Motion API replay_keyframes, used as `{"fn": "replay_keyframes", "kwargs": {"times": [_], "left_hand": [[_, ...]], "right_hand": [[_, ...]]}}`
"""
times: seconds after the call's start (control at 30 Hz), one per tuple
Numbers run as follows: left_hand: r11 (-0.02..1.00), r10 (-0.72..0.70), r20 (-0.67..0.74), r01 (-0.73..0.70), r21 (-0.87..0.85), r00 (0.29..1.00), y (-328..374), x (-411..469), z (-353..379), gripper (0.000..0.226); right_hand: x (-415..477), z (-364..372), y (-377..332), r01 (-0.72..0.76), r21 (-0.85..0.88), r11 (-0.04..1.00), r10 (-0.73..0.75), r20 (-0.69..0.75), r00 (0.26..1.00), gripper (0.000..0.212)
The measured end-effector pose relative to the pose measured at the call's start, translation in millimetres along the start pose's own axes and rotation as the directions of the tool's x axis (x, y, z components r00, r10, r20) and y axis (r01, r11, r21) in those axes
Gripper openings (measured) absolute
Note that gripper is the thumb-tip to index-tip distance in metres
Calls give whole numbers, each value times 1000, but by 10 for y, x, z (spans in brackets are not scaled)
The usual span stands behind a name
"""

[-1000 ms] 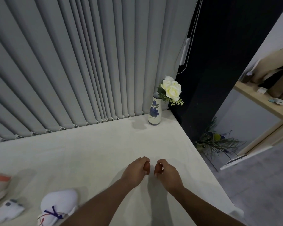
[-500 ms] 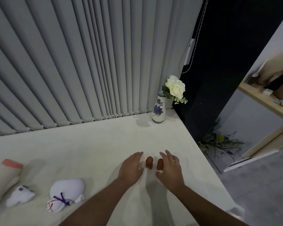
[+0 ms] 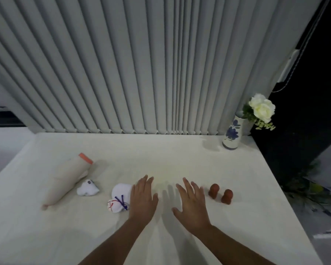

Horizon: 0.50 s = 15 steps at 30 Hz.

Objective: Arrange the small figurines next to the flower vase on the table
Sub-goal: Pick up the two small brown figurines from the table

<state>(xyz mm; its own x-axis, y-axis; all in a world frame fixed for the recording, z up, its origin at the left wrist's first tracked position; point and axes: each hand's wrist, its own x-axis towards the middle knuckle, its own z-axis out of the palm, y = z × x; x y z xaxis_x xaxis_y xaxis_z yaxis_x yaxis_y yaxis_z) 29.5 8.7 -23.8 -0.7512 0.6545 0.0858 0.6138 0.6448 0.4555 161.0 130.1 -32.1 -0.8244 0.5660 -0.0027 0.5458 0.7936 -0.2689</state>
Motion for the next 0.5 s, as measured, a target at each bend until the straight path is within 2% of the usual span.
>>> {"fn": "replay_keyframes", "kwargs": {"times": [0.27, 0.4, 0.5], "left_hand": [[980, -198, -88, 197, -20, 976, -784, -74, -439, 56], [976, -206, -107, 212, 47, 973, -1237, -21, -637, 45], [968, -224, -76, 231, 99, 972, -1589, 30, -773, 53]], "right_hand": [[231, 142, -685, 180, 90, 979, -185, 49, 981, 73], [335, 258, -1115, 189, 75, 979, -195, 73, 978, 71], [426, 377, -1413, 206, 37, 978, -209, 117, 971, 71]]}}
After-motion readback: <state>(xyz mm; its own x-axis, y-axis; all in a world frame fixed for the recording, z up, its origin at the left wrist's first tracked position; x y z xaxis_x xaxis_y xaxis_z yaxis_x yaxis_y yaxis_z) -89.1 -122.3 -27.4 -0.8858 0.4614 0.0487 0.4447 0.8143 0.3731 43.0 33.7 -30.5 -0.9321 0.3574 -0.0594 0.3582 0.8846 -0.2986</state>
